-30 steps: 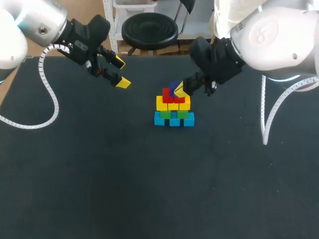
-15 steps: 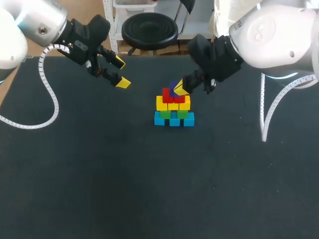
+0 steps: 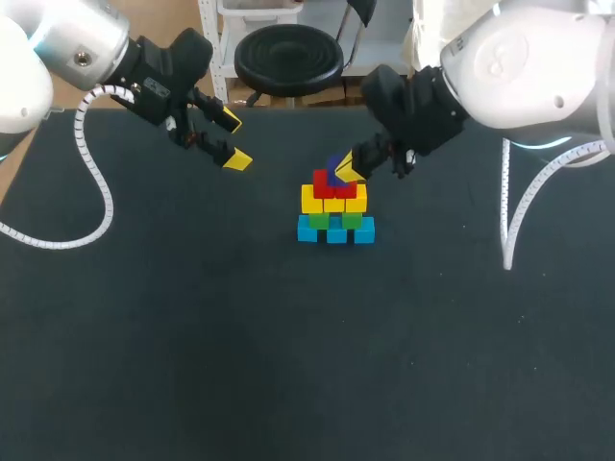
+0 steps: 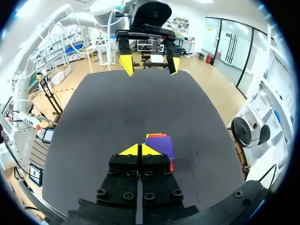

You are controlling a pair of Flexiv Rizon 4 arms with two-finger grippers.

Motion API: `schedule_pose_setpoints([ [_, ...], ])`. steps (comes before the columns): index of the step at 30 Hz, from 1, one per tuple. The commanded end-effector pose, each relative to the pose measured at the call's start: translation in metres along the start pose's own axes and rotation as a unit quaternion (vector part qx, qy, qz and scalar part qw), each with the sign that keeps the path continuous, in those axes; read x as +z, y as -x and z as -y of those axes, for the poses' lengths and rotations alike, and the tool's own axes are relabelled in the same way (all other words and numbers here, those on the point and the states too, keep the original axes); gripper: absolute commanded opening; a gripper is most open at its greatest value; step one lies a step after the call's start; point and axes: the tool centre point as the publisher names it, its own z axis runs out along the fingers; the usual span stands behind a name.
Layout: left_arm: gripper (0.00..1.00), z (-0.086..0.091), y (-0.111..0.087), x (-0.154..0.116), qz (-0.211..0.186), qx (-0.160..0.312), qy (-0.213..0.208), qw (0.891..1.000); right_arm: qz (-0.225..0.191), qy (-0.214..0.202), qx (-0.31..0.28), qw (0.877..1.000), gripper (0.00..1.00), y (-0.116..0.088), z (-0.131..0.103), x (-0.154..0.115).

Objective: Place the blue cubes, place green cubes on the blue cubes, place the yellow cubes on the green cubes, then place the red cubes on the yellow cubes, and place purple cube on the red cubes.

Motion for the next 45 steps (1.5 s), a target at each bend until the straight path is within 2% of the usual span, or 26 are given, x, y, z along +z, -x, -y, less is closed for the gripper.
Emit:
schedule_pose_setpoints([
  [1,1.00,0.000,-0.001,0.000,0.003,0.002,0.000,1.000,0.000,0.000,0.000,1.000,0.00,0.000,0.002,0.001],
  [11,1.00,0.000,-0.001,0.000,0.003,0.002,0.000,1.000,0.000,-0.002,-0.002,1.000,0.00,0.000,0.006,0.001],
  [20,1.00,0.000,-0.001,0.000,0.003,0.002,0.000,1.000,0.020,-0.001,-0.030,0.999,0.00,0.012,-0.001,-0.006],
  [23,1.00,0.000,-0.001,0.000,0.003,0.002,0.000,1.000,0.022,-0.003,-0.036,0.999,0.38,0.016,-0.004,-0.012],
  [24,1.00,0.000,-0.001,0.000,0.003,0.002,0.000,1.000,0.022,-0.006,-0.038,0.999,0.42,0.016,-0.004,-0.014],
  [25,1.00,0.000,-0.001,0.000,0.003,0.002,0.000,1.000,0.020,-0.008,-0.039,0.999,0.45,0.016,-0.004,-0.016],
  [27,1.00,0.000,-0.001,0.000,0.003,0.002,0.000,1.000,0.018,-0.015,-0.038,0.999,0.43,0.016,-0.005,-0.020],
  [31,1.00,0.000,-0.001,0.000,0.003,0.002,0.000,1.000,0.017,-0.031,-0.030,0.999,0.32,0.011,-0.007,-0.029],
  [33,1.00,0.000,-0.001,0.000,0.003,0.002,0.000,1.000,0.015,-0.038,-0.028,0.999,0.41,0.010,-0.009,-0.036],
  [34,1.00,0.000,-0.001,0.000,0.003,0.002,0.000,1.000,0.015,-0.039,-0.028,0.999,0.50,0.009,-0.010,-0.039],
  [35,1.00,0.000,-0.001,0.000,0.003,0.002,0.000,1.000,0.016,-0.040,-0.028,0.999,1.00,0.010,-0.011,-0.043],
  [40,1.00,0.000,-0.001,0.000,0.003,0.002,0.000,1.000,0.012,-0.034,-0.040,0.999,1.00,0.014,-0.017,-0.058],
  [45,1.00,0.000,-0.001,0.000,0.003,0.002,0.000,1.000,0.012,-0.034,-0.040,0.999,1.00,0.014,-0.017,-0.058],
])
